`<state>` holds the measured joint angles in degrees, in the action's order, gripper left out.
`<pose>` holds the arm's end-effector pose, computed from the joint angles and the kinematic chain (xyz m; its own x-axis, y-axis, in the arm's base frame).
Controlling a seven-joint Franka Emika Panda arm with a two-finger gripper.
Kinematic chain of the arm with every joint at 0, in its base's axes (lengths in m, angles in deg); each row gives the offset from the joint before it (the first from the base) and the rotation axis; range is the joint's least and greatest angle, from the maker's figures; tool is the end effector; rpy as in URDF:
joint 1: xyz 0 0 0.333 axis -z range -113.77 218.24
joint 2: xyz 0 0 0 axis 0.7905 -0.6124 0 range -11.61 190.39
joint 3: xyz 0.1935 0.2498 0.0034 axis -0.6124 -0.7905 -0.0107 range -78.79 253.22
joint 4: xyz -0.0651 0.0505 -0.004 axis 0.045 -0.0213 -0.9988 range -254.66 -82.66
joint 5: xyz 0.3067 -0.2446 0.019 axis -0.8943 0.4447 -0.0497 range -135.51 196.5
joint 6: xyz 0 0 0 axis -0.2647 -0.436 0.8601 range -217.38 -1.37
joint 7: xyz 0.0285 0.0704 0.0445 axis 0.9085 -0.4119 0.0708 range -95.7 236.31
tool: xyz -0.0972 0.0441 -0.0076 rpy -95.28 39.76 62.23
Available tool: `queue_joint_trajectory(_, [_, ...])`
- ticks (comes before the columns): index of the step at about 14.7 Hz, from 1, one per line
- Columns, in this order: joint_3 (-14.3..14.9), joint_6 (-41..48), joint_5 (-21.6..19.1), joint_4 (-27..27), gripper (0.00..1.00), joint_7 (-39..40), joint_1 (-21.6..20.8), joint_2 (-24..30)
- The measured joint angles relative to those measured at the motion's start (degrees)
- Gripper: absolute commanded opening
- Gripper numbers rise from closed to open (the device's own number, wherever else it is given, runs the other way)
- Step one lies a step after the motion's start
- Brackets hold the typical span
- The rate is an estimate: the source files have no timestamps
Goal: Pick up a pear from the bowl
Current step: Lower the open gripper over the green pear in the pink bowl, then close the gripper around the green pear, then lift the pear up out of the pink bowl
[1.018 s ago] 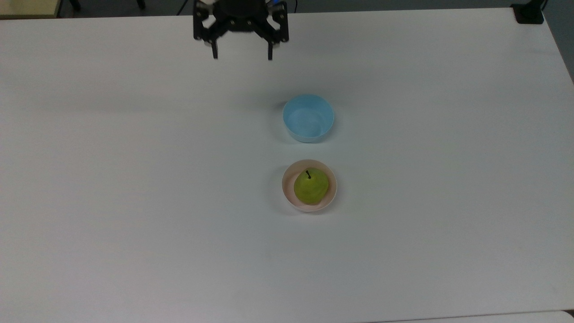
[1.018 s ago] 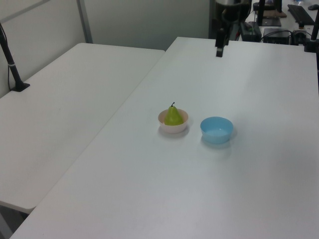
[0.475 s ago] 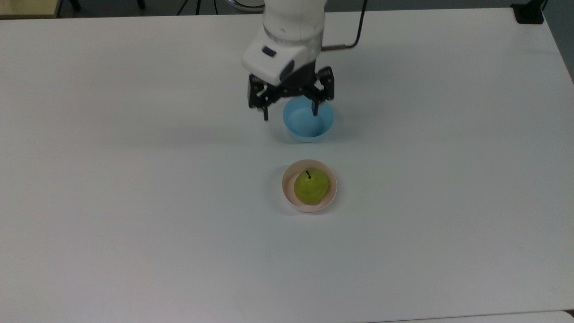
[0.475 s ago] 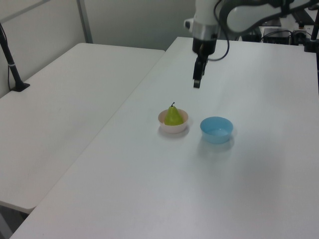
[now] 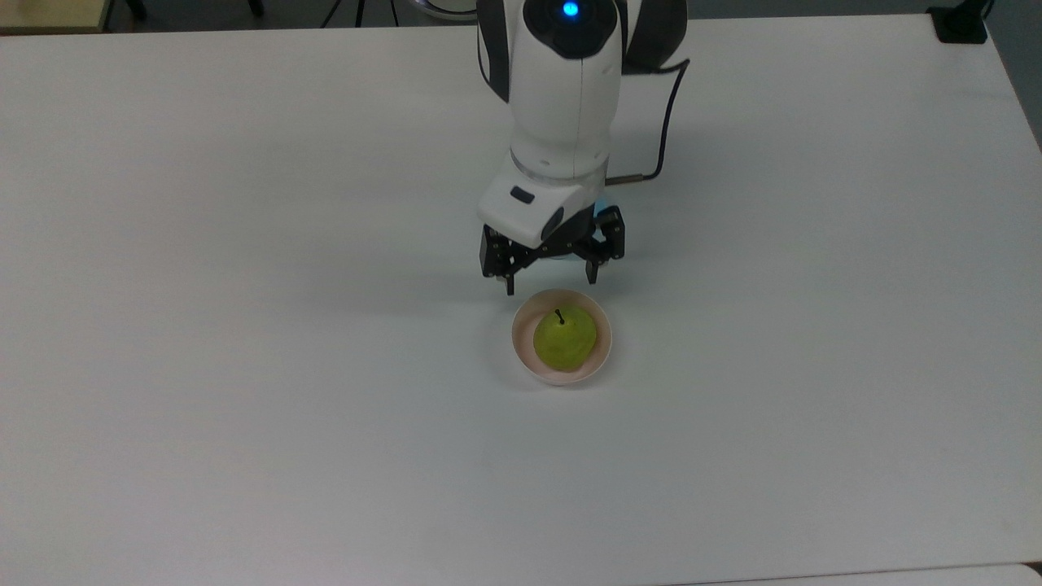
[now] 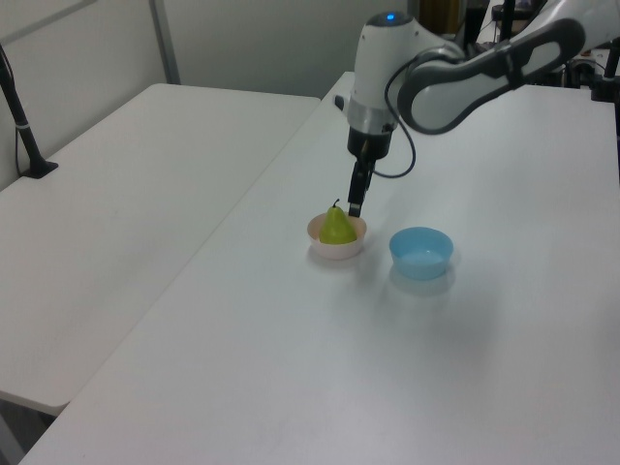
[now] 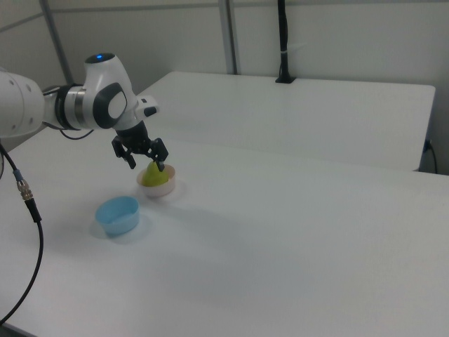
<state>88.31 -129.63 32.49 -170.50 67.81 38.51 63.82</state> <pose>0.6777 0.1525 0.3886 0.9653 0.1966 0.1720 0.1941 -0.9805 0.0317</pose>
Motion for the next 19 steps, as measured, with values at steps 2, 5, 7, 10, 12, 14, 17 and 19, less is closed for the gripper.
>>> queue_joint_trajectory(2, [-0.01, -1.69, 0.0, 0.18, 0.96, 0.0, -0.39, -1.71])
queue_joint_trajectory(5, [-0.01, -3.96, 0.0, 0.48, 0.95, -0.3, -1.29, -3.76])
queue_joint_trajectory(7, [-0.01, -4.42, 0.0, 1.25, 0.94, -0.63, -1.48, -4.8])
queue_joint_trajectory(10, [0.09, -6.48, 0.0, 2.53, 0.86, -0.72, -1.43, -5.87])
queue_joint_trajectory(12, [0.11, -7.4, 0.02, 2.61, 0.81, -0.73, -1.42, -6.38])
queue_joint_trajectory(14, [0.12, -8.16, 0.16, 2.66, 0.74, -0.73, -1.41, -7.12])
queue_joint_trajectory(17, [0.17, -8.81, 0.39, 2.9, 0.51, -0.73, -1.39, -7.82])
queue_joint_trajectory(19, [0.17, -8.81, 0.73, 3.12, 0.39, -0.73, -1.4, -7.86])
